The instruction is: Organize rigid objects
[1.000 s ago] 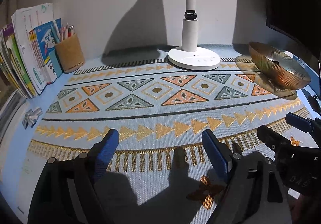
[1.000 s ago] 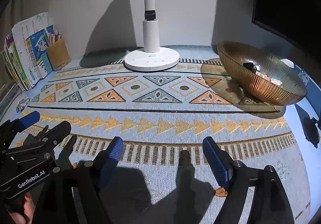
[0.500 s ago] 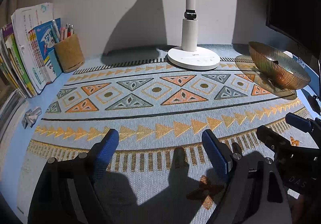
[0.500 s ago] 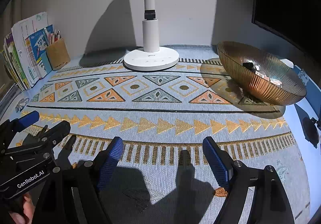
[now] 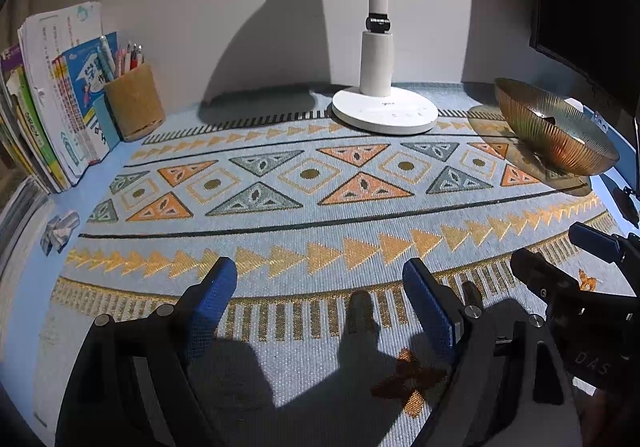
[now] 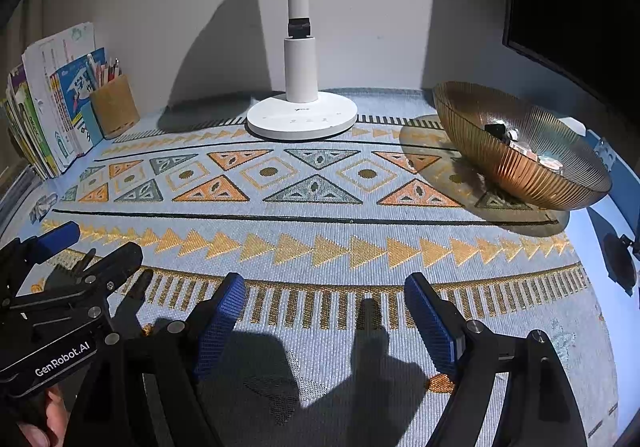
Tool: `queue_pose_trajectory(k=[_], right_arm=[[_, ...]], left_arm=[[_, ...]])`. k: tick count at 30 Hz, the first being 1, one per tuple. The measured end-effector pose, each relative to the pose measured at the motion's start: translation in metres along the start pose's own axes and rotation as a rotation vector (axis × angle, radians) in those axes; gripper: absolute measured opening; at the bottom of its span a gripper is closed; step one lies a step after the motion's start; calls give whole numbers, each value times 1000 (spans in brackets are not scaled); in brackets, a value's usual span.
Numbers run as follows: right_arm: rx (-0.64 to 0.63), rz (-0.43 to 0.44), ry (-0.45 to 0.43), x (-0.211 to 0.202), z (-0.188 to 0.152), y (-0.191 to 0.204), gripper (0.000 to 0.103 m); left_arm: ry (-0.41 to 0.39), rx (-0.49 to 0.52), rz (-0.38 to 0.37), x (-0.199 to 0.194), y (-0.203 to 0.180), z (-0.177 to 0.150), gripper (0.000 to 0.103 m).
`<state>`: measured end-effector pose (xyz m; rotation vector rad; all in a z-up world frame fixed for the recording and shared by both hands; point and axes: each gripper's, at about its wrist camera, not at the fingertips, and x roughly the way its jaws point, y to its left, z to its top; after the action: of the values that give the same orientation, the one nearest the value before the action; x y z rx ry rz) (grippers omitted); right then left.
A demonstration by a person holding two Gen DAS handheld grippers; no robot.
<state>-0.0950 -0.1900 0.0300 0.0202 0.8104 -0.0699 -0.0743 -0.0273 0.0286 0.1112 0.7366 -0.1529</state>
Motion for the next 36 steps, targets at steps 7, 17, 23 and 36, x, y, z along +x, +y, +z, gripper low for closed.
queue_pose_trajectory(k=[7, 17, 23, 36], right_arm=[[5, 1, 35, 8, 0, -5, 80], [37, -6, 131, 24, 0, -13, 80], [45, -13, 183, 33, -1, -15, 82], [32, -21, 228, 42, 1, -15, 103]], left_arm=[[181, -31, -16, 30, 4, -1, 85], [235, -44, -22, 41, 8, 1, 103], [230, -50, -15, 42, 8, 2, 103], [214, -69, 4, 47, 7, 3, 103]])
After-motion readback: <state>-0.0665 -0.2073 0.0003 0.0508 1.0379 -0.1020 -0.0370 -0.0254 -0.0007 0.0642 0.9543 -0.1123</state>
